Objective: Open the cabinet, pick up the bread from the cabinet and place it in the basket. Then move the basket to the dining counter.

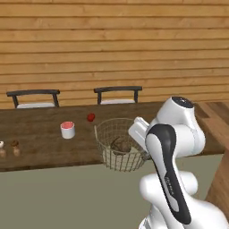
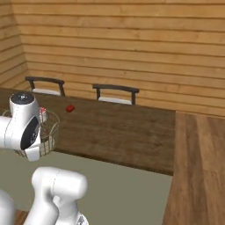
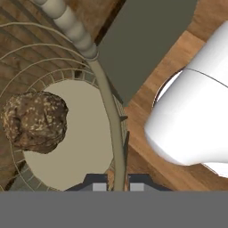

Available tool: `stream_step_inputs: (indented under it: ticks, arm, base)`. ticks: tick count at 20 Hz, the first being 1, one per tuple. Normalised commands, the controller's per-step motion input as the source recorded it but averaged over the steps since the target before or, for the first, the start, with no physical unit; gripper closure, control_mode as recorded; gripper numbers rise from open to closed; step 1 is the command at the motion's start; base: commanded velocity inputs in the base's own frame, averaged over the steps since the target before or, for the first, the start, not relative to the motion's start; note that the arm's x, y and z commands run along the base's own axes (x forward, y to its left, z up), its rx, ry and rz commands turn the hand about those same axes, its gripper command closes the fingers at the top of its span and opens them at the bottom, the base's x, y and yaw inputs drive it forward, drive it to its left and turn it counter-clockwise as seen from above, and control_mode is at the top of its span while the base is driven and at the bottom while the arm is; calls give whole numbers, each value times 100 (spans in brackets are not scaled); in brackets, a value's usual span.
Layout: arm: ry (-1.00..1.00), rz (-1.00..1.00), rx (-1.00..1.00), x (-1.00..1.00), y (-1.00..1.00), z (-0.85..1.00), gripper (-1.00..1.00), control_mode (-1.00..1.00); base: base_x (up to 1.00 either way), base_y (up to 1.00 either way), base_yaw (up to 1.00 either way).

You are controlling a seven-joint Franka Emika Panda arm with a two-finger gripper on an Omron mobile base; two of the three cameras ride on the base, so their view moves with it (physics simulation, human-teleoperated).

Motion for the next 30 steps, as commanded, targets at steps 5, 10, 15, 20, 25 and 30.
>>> stream_step_inputs:
  ticks: [5, 10, 15, 20, 25, 30]
  arm:
    - [0, 0, 0, 0, 0, 0, 100, 100]
    - [0, 0, 0, 0, 0, 0, 100, 100]
    - [3, 0, 0, 40, -2, -1, 100, -100]
    - [15, 0, 0, 100, -44, 0, 100, -100]
    - [15, -5, 0, 100, -57, -17, 100, -100]
    - [10, 0, 0, 100, -49, -68, 100, -100]
  base:
    - [98, 5, -2]
    - [13, -6, 0]
    - [41, 0, 0]
    - [0, 0, 0]
    - [0, 0, 0]
    - [0, 0, 0]
